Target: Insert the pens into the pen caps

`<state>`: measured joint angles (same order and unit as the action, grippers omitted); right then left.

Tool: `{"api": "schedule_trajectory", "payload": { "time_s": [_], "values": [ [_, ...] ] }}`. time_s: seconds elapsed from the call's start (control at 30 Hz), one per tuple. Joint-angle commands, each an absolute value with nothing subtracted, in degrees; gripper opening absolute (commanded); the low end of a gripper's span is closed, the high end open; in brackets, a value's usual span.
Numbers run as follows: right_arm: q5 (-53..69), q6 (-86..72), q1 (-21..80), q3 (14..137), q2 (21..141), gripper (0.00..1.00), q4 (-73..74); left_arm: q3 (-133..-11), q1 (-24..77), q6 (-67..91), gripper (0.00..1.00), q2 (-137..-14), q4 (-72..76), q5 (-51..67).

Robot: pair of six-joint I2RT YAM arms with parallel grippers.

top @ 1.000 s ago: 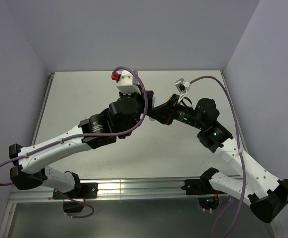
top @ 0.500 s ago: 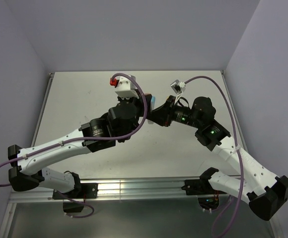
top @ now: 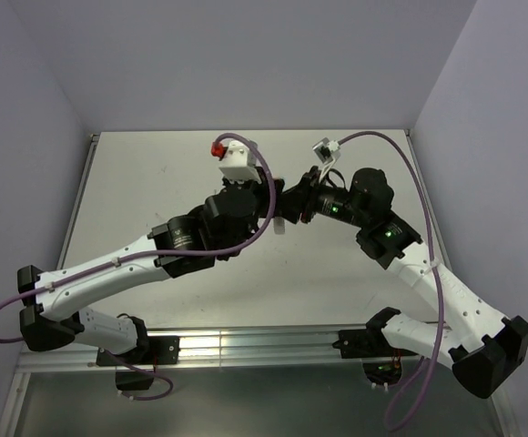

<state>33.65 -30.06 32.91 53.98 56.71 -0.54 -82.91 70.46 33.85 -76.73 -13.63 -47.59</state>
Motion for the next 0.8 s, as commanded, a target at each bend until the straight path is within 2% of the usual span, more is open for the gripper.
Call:
{"api": "schedule_trajectory", "payload": {
  "time_s": [0.0, 0.03, 0.13, 0.33, 0.5, 0.77],
  "values": [
    [22.07, -27.17, 30.41, 59.42, 57.48, 0.46, -4.07, -85.94, 67.71, 36.04, 0.00, -79.98, -21.62, -33.15],
    [20.93, -26.72, 30.41, 58.81, 57.13, 0.55, -3.09, -87.09, 66.11, 35.95, 0.00, -80.42, -21.53, -30.52],
    [18.65, -25.05, 30.41, 56.87, 55.47, 0.63, 0.87, -91.66, 61.36, 34.63, 0.00, -82.79, -21.71, -28.13],
    [12.93, -23.21, 30.32, 53.97, 51.78, 0.68, 7.90, -95.71, 52.57, 33.49, 0.00, -89.11, -21.80, -22.95],
    [4.41, -22.76, 29.80, 54.49, 50.19, 0.69, 15.28, -99.58, 44.49, 32.35, 0.00, -100.60, -22.76, -19.70],
    [5.62, -23.03, 28.65, 54.23, 48.43, 0.70, 16.44, -112.65, 38.15, 29.09, 0.00, -120.83, -24.34, -16.18]
  ]
}}
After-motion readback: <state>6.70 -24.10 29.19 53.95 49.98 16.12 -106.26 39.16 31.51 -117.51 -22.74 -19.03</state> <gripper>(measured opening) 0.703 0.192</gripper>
